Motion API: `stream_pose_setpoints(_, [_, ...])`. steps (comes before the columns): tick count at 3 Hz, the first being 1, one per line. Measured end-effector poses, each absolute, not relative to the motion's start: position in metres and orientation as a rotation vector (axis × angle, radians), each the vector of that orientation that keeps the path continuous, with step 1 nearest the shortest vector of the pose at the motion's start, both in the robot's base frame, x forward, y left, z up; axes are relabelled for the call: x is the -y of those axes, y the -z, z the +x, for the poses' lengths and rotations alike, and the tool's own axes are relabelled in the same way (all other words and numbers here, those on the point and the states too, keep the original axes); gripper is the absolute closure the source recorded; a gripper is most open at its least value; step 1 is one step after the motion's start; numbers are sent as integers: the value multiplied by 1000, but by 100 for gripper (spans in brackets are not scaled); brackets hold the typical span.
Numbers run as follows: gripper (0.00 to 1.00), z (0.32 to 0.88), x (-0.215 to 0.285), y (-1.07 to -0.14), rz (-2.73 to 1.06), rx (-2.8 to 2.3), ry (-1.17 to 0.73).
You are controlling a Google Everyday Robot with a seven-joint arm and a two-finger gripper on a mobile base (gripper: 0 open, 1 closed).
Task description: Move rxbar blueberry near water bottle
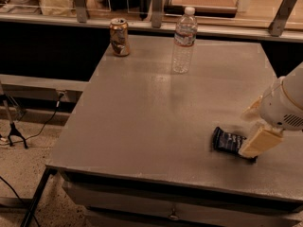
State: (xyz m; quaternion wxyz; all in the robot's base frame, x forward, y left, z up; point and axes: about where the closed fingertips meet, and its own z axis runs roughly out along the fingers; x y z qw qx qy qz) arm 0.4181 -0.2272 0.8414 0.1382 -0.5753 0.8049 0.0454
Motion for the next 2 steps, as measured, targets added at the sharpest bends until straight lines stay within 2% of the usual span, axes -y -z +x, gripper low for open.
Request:
stream_pose_setpoints(1, [43, 417, 227, -842, -1664, -2327, -129])
stream_pose_setpoints(2, [20, 417, 227, -836, -1678, -2334, -144])
